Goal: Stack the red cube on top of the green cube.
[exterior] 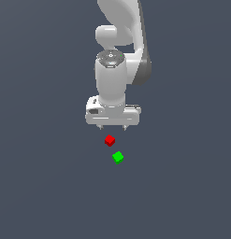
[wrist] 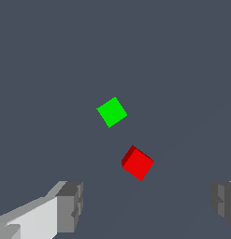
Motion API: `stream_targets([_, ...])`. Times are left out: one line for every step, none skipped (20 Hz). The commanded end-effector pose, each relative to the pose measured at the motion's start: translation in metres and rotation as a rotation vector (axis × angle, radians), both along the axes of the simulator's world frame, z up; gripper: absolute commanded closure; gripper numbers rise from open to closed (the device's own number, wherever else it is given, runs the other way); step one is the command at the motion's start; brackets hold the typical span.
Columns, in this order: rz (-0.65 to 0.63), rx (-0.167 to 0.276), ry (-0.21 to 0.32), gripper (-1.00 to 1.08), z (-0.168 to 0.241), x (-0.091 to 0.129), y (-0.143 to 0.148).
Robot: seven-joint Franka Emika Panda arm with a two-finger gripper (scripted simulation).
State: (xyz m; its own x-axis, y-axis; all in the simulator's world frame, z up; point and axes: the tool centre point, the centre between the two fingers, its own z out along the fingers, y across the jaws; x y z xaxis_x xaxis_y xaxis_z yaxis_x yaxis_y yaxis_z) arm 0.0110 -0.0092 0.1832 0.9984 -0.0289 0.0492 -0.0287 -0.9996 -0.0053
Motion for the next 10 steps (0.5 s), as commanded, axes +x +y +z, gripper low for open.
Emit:
stream_targets([0.0,0.0,0.0,-0.92,0.0,0.0,0.0])
stream_targets([-0.001,0.0,0.0,-0.92,0.0,0.0,0.0])
stream_targets([-0.003,0.0,0.0,-0.92,-0.001,0.0,0.0])
stream_targets([-0.007,0.0,0.001,-0.92,-0.001,0.0,0.0])
stream_targets([-0.012,0.0,0.001,-0.92,-0.002,0.0,-0.001])
stream_targets([-0.019,0.0,0.001,-0.92,-0.003,-0.001,-0.001])
stream_targets([-0.027,0.0,0.002,-0.92,-0.005,-0.001,-0.001])
stream_targets([-0.037,0.0,0.003,-0.92,-0.007,-0.001,-0.002])
stream_targets([-0.048,0.001,0.004,-0.92,-0.009,-0.001,-0.002])
stream_targets([-0.061,0.001,0.005,-0.92,-0.011,-0.002,-0.003])
